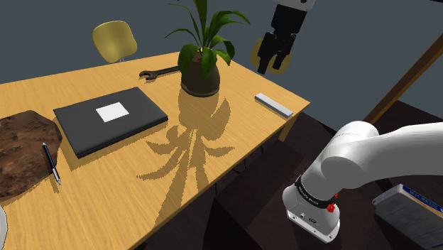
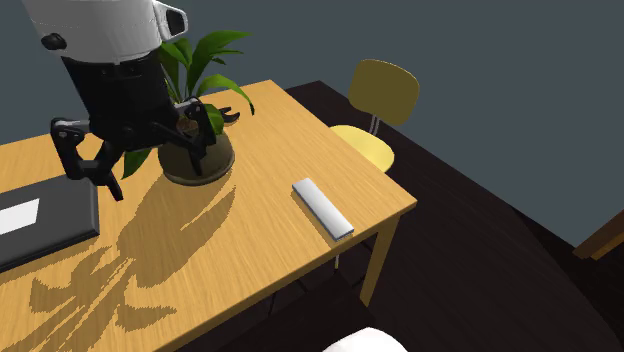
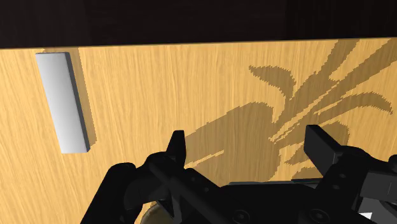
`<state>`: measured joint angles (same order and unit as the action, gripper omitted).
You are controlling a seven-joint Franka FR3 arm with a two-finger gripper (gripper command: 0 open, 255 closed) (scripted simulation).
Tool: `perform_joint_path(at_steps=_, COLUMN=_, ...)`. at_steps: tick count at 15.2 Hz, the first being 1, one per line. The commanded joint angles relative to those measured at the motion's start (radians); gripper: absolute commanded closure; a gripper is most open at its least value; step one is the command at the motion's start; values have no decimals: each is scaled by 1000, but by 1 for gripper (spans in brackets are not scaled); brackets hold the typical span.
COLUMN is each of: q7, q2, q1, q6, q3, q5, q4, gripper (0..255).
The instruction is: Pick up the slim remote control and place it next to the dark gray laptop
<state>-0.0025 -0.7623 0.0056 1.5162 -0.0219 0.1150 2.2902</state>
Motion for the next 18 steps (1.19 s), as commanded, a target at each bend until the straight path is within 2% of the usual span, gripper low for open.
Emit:
perform_joint_path(at_steps=1, q7=0, q2=0, q1=0, q6=0, q3=0, q5=0, q4=0, gripper=0)
perform_joint_path(at_steps=10, q7=-147, q2=35, q1=-68, q6=198, q3=123, q5=-119, q4=172, gripper=0)
perform_joint_path(at_steps=18, q7=-271, q2=157, q1=-134, q6=404, q3=245, q5=-218, q4=250, gripper=0)
